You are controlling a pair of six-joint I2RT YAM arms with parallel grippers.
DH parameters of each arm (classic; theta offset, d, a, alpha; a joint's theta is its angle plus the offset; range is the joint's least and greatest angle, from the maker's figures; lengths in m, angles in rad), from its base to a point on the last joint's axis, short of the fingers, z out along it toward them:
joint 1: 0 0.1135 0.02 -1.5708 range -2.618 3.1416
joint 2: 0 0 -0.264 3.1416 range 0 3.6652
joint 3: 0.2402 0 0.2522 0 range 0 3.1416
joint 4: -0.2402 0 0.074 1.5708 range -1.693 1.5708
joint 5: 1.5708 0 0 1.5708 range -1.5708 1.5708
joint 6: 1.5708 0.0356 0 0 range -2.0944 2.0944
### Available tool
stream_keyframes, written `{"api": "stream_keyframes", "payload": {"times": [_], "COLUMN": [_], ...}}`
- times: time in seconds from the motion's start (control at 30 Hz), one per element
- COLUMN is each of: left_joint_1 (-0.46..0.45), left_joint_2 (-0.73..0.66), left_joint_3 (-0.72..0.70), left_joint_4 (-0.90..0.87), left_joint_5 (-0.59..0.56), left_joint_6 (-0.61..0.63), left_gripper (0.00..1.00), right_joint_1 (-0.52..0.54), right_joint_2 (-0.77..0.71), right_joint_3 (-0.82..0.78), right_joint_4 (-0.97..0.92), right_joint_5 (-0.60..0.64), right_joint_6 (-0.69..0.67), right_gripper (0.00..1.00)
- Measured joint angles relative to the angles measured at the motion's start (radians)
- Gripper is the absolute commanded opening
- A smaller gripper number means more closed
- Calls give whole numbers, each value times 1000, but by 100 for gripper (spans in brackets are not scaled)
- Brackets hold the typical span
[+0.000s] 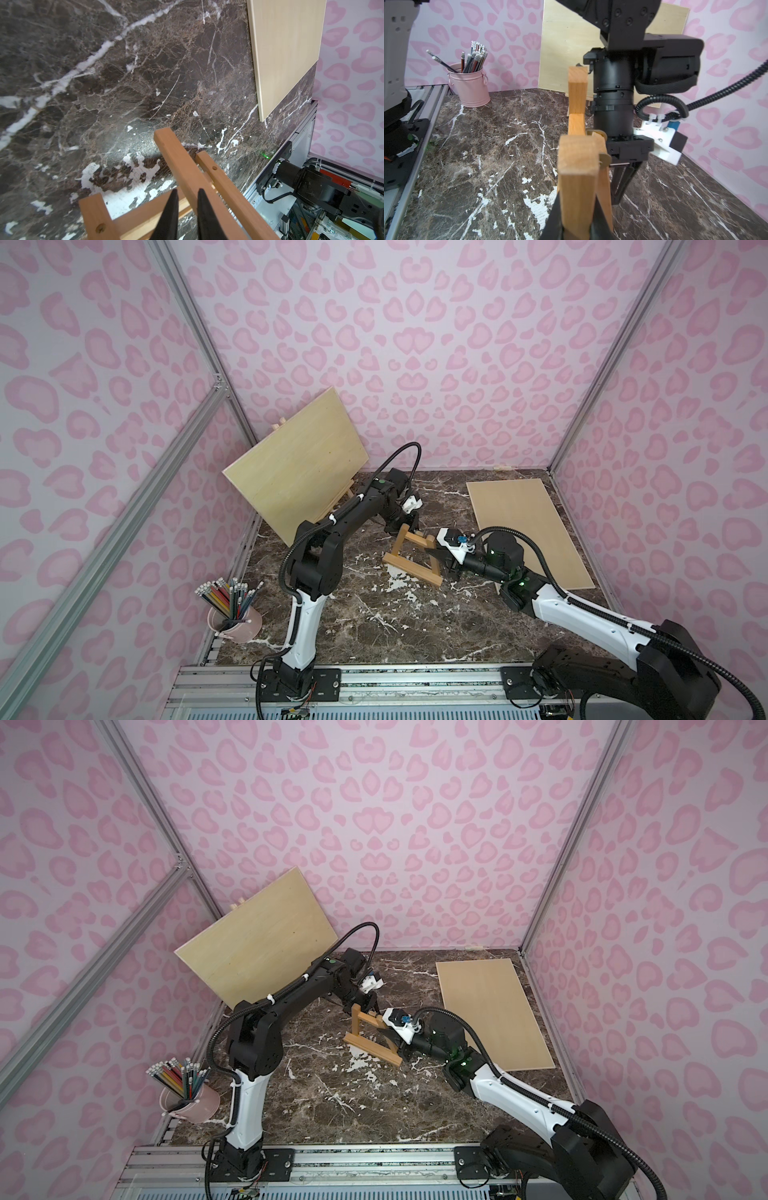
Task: Disassemble the easel
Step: Fold up the easel, then place the easel at the center of the board.
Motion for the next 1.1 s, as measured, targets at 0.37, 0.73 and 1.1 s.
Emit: {"api": "stream_keyframes", "payload": {"times": [0.37,0.73,1.1], "left_joint_1": [80,137,140], "left_joint_2": [-139,-465,-644], "left_joint_3": [-109,-356,-520], "left_joint_4": [102,341,424], "left_joint_5": [-27,-257,-430], "left_joint_6": [-133,-359,-455], "left_gripper": [10,17,20], "right_joint_1": [-34,-45,-97], "right_joint_2": [3,54,241], "right_joint_3": [-11,73,203], "right_joint_4": [50,56,122], "right_joint_5": [26,48,28], "right_joint_6": [77,267,659], "right_gripper": [0,0,0]}}
